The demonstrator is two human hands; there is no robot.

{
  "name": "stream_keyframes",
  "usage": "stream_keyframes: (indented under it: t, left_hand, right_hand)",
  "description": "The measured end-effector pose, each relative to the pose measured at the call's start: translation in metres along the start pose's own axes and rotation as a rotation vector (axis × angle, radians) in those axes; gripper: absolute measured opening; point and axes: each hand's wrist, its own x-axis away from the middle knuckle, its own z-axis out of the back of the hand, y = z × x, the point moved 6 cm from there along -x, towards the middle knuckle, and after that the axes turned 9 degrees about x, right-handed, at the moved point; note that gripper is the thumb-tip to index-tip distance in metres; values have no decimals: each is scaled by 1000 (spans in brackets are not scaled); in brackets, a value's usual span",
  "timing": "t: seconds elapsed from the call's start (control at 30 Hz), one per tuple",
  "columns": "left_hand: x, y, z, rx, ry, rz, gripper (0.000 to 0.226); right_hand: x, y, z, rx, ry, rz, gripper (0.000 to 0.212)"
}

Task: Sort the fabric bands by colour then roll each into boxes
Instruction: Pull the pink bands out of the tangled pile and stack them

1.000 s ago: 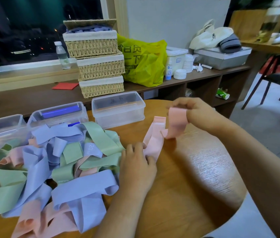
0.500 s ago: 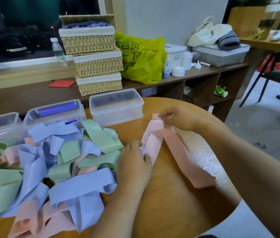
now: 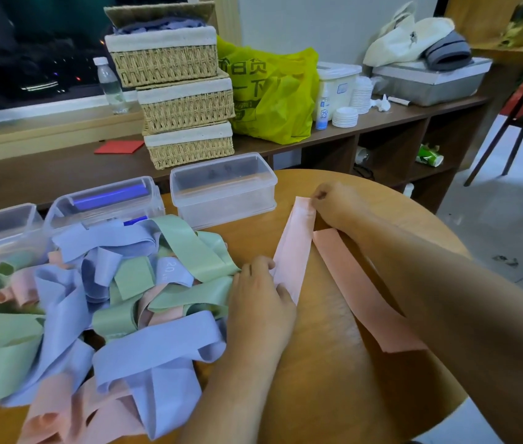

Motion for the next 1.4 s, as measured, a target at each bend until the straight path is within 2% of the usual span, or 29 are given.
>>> stream_keyframes:
  t: [0.17, 0.27, 0.5, 0.63, 0.97, 1.17, 1.3, 1.4]
  left_hand:
    - [-1, 0, 0, -13, 3, 4, 34]
    - [0, 1, 0, -18, 1, 15, 34]
    - [-1, 3, 0, 12, 6, 79, 30]
    - [-3, 1, 5, 12, 53, 99, 31]
    - [-8, 5, 2, -13, 40, 158, 28]
    - [-6, 11, -3, -87, -6, 154, 36]
    - [-4, 10, -1, -110, 46, 76, 21]
    - [-2, 11, -1, -92, 55, 31, 19]
  right_hand:
    - [2, -2, -3, 54, 28, 42, 20]
    - [3, 3, -1, 23, 39, 29, 14]
    - [10, 10, -6, -115, 54, 53, 17]
    - [10, 11, -7, -111, 71, 56, 16]
    - [14, 9, -7, -101, 127, 86, 12]
    - [16, 10, -4, -86, 144, 86, 12]
    - [19, 7, -1, -64, 138, 101, 14]
    - [22, 5, 3, -119, 123, 58, 19]
